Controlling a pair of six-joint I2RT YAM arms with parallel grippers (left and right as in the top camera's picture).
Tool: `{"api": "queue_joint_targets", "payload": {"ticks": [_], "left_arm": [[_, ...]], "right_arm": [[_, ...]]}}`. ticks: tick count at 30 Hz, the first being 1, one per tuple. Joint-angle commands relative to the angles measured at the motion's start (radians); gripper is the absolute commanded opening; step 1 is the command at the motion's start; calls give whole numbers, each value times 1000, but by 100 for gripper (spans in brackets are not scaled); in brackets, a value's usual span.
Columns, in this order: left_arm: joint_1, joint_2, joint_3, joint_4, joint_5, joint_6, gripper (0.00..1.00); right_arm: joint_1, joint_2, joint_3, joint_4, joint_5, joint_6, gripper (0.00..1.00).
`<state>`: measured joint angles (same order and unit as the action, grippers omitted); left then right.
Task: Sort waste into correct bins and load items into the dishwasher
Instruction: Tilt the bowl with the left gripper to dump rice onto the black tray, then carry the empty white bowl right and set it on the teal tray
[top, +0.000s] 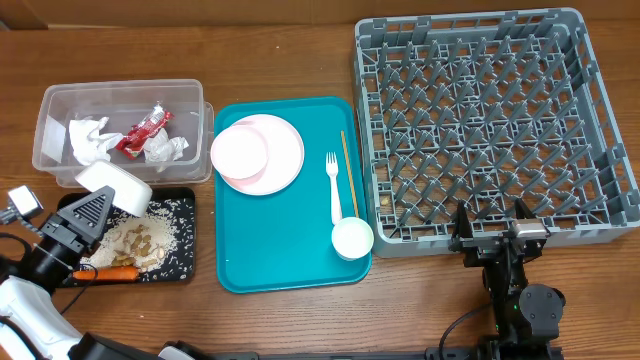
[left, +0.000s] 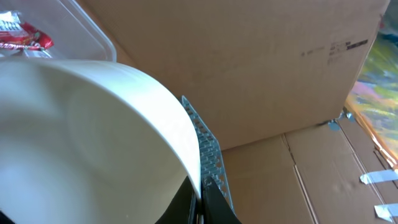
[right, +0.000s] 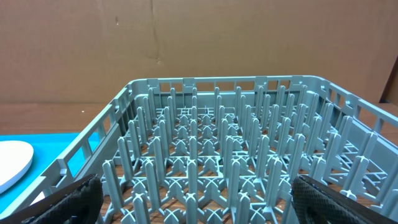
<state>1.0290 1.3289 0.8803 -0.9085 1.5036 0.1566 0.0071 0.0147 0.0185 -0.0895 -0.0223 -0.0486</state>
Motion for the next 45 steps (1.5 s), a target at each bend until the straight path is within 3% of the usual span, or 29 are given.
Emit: {"api": "queue_joint_targets", "payload": {"ticks": [1,5,15,23,30,45], "left_arm": [[-3,-7,4,-10,14,21,4],[-4,-7,4,-41,34,50,4],[-5,-7,4,-33,-117,43,4],[-100,-12,77,-27,-266,-81,4],[-373,-43,229,-38,-505,-196,4],[-1232,-52,307,-74,-1347,-452,4]], "right_arm": [[-3,-11,-11,7,-2,-1,100],[-3,-11,-11,7,-2,-1,100],[-3,-11,-11,7,-2,-2,100],[-3,-11,-11,8,-2,-1,100],[-3,-11,-11,7,-2,-1,100],[-3,-11,-11,7,-2,-1,100]]}}
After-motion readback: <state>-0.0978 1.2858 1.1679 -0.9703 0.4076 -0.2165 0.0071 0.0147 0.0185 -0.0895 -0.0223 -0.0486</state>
